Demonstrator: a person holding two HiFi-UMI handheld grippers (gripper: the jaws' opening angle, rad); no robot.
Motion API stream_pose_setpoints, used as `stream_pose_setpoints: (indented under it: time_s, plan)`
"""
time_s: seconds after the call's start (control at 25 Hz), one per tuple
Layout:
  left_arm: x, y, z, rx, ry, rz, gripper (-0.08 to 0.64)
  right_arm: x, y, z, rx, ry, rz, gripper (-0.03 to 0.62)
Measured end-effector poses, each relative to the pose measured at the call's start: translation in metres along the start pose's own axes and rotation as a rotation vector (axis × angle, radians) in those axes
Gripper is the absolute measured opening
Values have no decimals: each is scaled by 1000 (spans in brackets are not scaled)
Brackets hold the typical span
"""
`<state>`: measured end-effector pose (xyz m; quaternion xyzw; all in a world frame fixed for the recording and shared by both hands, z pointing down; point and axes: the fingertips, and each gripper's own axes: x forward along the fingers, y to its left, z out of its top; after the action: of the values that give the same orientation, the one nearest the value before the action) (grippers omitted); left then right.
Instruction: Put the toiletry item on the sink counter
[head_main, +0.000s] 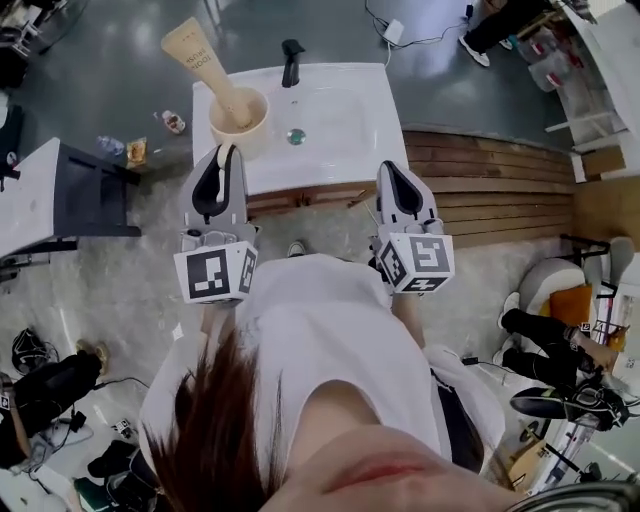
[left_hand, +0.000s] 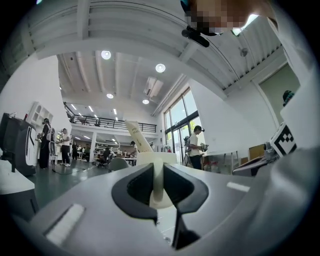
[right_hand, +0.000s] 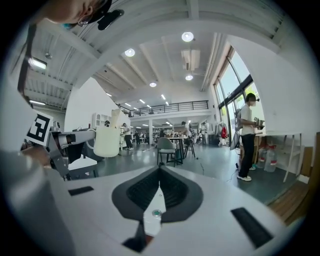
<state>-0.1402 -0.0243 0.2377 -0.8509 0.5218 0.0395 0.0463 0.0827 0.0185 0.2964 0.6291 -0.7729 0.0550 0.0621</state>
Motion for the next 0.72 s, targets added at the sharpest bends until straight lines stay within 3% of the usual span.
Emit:
stream_pose_setpoints:
  time_s: [0.36,0.72]
  plan:
    - [-30,41,-14,4,37,106,48,24,17,-3,-20,18,43,5]
    - [-30,39,-20,-14,35,116,48,29,23,-9,-22,34,73,5]
